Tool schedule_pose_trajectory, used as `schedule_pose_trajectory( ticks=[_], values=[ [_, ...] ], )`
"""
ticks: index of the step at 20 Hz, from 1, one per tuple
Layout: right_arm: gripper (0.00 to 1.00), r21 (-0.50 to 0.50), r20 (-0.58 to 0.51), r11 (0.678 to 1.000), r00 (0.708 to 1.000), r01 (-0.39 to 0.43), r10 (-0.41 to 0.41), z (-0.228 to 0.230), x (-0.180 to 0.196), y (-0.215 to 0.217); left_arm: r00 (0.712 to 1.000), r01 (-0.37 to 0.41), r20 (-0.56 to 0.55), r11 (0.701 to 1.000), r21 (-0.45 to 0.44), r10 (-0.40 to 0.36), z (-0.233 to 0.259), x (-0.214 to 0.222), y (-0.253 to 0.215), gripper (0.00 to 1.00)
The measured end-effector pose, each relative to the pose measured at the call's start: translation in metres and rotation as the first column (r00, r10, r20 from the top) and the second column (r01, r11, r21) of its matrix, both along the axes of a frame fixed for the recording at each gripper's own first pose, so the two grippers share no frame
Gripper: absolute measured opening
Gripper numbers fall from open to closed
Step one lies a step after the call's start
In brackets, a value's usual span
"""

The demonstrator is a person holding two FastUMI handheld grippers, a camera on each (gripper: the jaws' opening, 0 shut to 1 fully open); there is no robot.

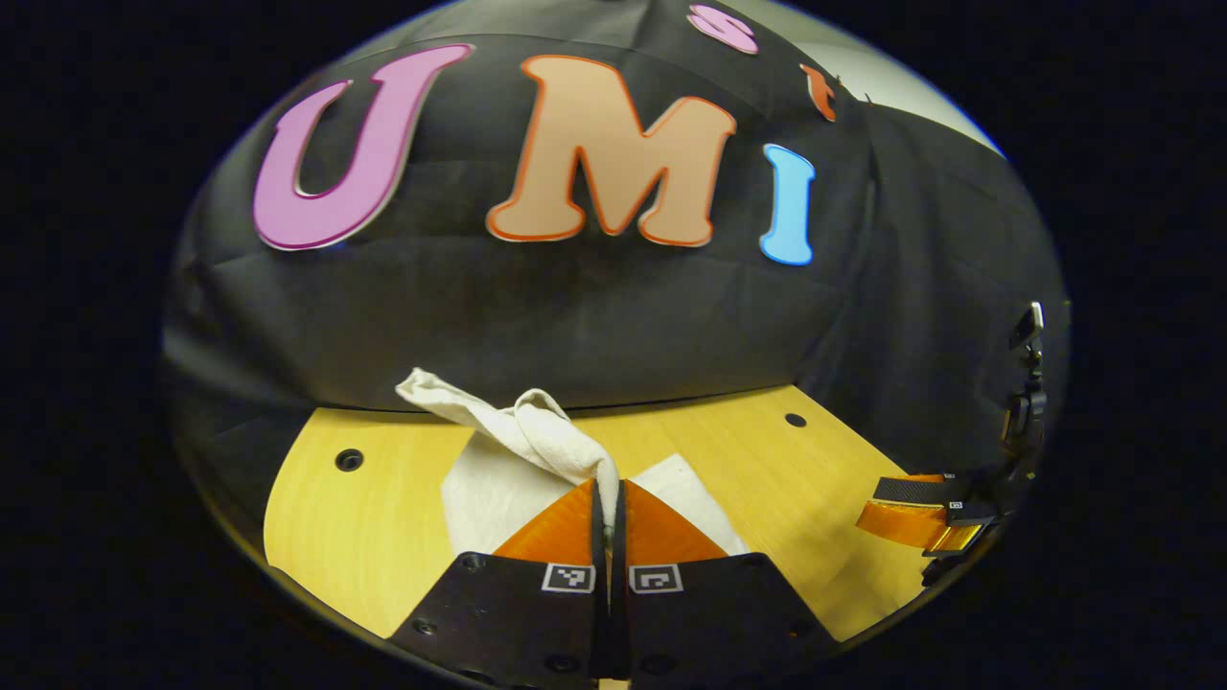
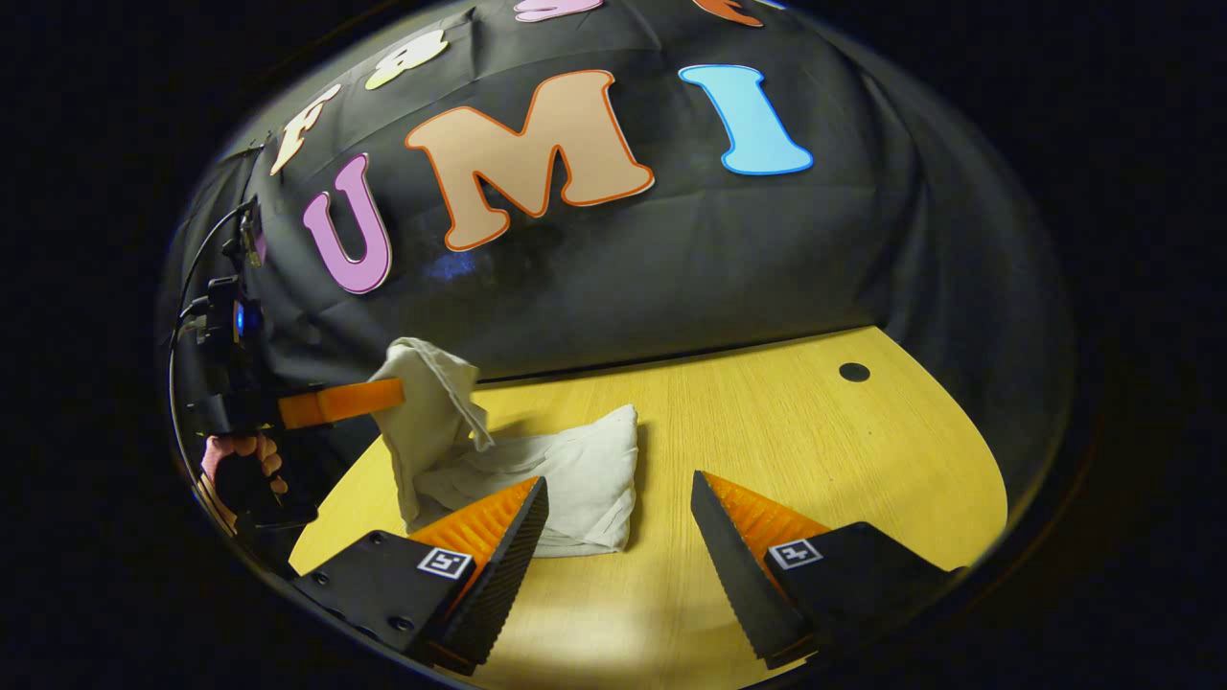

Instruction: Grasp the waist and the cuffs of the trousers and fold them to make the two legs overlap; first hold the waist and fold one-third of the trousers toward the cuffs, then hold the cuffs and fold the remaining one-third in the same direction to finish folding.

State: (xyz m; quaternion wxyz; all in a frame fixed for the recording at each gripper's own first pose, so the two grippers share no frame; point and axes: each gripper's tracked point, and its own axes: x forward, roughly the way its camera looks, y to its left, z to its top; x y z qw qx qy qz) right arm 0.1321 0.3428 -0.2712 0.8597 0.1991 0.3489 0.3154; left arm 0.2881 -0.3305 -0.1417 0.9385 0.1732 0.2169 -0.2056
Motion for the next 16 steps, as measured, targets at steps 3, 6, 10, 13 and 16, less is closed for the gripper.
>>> schedule_pose_trajectory(
  ticks=[3, 6, 10, 13, 16],
  values=[
    [0.96, -0.009, -0.008, 1.000, 1.000, 0.002, -0.002, -0.010, 0.002, -0.014, 0.998, 0.032, -0.061, 0.999, 0.027, -0.030, -0.046, -0.002, -0.021, 0.00],
    [0.96, -0.015, -0.016, 1.000, 1.000, -0.003, 0.003, -0.018, 0.004, -0.022, 0.993, 0.022, -0.118, 0.999, 0.038, -0.017, -0.082, -0.004, -0.026, 0.00],
    [0.96, -0.025, -0.019, 1.000, 1.000, -0.014, 0.014, -0.026, 0.007, -0.027, 0.984, -0.001, -0.179, 0.999, 0.050, 0.010, -0.124, -0.010, -0.032, 0.06],
    [0.96, -0.026, -0.025, 1.000, 1.000, -0.018, 0.018, -0.029, 0.006, -0.026, 0.968, 0.019, -0.249, 1.000, -0.018, -0.023, -0.144, -0.023, -0.046, 0.43],
    [0.96, -0.023, -0.023, 1.000, 1.000, -0.019, 0.018, -0.026, 0.006, -0.022, 0.968, -0.020, -0.252, 0.995, -0.102, -0.006, -0.142, -0.030, -0.058, 1.00]
  ],
)
